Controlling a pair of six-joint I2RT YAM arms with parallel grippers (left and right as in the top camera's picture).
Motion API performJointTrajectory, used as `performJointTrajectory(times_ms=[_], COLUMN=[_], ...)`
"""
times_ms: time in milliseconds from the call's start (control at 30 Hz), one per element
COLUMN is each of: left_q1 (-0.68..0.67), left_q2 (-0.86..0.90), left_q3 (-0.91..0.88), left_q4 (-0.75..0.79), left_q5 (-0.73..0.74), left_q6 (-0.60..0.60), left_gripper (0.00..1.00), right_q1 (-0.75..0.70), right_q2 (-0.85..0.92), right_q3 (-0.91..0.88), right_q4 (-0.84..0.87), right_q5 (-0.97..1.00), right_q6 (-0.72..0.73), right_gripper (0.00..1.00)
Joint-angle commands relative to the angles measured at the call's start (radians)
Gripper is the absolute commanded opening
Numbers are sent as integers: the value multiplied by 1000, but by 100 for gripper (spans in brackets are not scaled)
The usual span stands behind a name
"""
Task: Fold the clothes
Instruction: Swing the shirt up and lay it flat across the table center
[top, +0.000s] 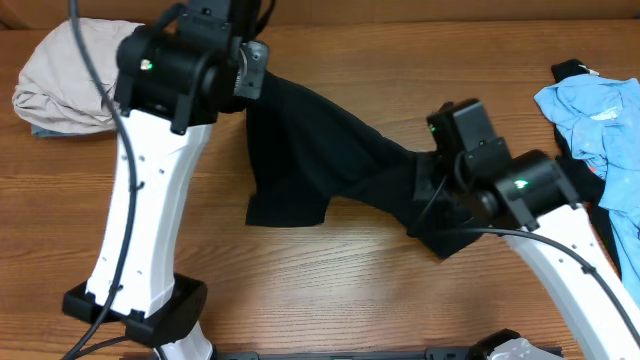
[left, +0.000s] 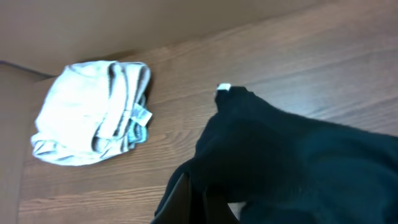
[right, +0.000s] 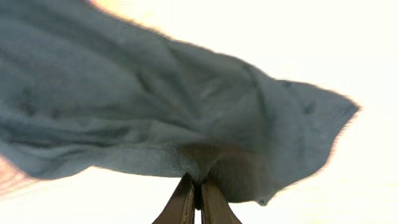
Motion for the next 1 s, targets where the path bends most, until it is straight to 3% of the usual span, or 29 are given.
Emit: performJointTrajectory(times_ms=[0, 333, 633, 967], left_q1=[43, 97, 97, 97], left_q2=[-105, -347, -568, -707], left_q3=[25, 25, 26, 26], left_q4=[22, 150, 212, 197], left_q5=[-46, -94, -100, -157], left_q6=[-24, 28, 50, 72], left_gripper=[4, 4, 4, 4], right_q1=[-51, -318, -334, -334], right_q2=[-26, -27, -35, -121], right_q3=[156, 740, 1212, 1282], right_q4=[-42, -225, -426, -425], right_q5=[111, 117, 117, 61], right_q6=[-3, -85, -85, -116], right_gripper=[4, 4, 4, 4])
